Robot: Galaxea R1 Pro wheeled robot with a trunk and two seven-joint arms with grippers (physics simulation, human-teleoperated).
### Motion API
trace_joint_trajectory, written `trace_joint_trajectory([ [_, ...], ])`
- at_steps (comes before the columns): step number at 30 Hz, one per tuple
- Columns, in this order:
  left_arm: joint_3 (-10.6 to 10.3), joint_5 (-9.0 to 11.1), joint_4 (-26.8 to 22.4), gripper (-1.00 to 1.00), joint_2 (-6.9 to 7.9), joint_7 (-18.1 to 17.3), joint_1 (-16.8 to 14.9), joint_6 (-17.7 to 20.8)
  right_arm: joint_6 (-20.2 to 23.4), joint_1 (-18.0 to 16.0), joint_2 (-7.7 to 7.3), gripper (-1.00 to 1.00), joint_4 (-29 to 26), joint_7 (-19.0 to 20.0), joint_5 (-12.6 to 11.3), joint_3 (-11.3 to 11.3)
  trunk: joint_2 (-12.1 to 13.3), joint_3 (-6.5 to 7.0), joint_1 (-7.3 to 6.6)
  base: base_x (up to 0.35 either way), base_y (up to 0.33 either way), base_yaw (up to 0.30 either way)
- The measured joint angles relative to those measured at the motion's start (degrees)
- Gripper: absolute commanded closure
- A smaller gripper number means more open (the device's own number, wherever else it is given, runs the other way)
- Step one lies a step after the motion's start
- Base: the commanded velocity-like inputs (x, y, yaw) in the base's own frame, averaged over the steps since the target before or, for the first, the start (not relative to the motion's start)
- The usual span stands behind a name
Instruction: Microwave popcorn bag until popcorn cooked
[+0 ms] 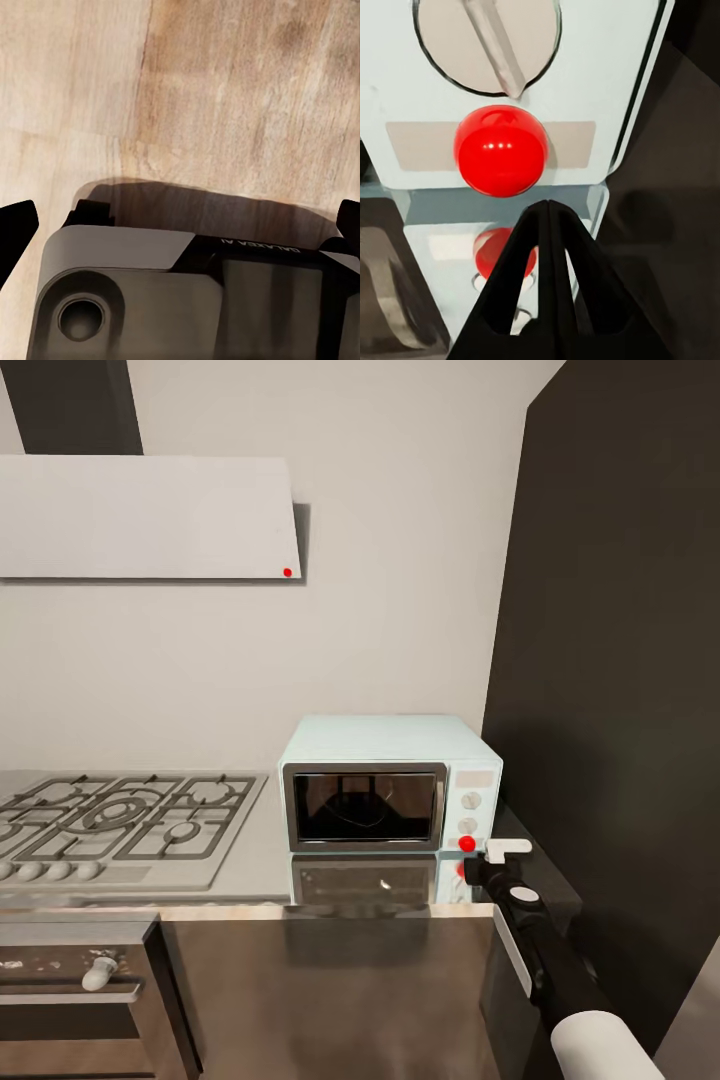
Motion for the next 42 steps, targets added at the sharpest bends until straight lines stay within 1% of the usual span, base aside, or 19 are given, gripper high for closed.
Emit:
trace_joint_trajectory([
  [15, 0.06, 0.04, 0.01, -1.00, -0.09, 0.09, 0.00, -0.02, -0.03, 0.00, 0.10, 1.00, -0.23, 0.51, -0.27, 0.09, 0.00, 0.00, 0.00, 0.007, 0.000, 0.000],
  [24, 0.05, 0.00, -0.01, -1.00, -0.04, 0.10, 0.01, -0.09, -0.08, 0.31, 0.11, 1.00, 0.01, -0.08, -0.53, 0.03, -0.03, 0.00, -0.05, 0.212, 0.000, 0.000],
  [27, 0.10, 0.01, -0.02, -1.00, 0.00, 0.10, 0.02, -0.09, 0.01, 1.96, 0.10, 1.00, -1.01, 0.24, -0.35, -0.03, -0.03, -0.01, -0.79, 0.184, 0.000, 0.000],
  [30, 0.11, 0.09, -0.02, -1.00, 0.03, 0.10, 0.02, -0.09, -0.03, 0.76, 0.14, 1.00, 1.76, 0.16, 0.01, -0.05, -0.03, -0.01, -1.31, 0.013, 0.000, 0.000],
  [35, 0.11, 0.07, -0.03, -1.00, 0.02, 0.10, 0.03, -0.09, -0.04, 0.55, 0.40, 1.00, 1.92, 0.11, 0.31, -0.13, -0.03, -0.01, -1.13, -0.067, 0.000, 0.000],
  [38, 0.08, 0.12, 0.01, -1.00, -0.08, 0.17, -0.01, -0.09, 0.02, 0.01, 0.44, 1.00, 1.88, 0.19, -0.20, 0.08, 0.04, 0.00, 0.05, -0.328, 0.000, 0.000],
  [42, 0.06, 0.09, 0.01, -1.00, -0.09, 0.18, 0.00, -0.09, 0.29, 0.00, 0.44, 1.00, 1.55, 0.17, 0.00, 0.09, 0.00, 0.00, 0.04, -0.345, 0.000, 0.000],
])
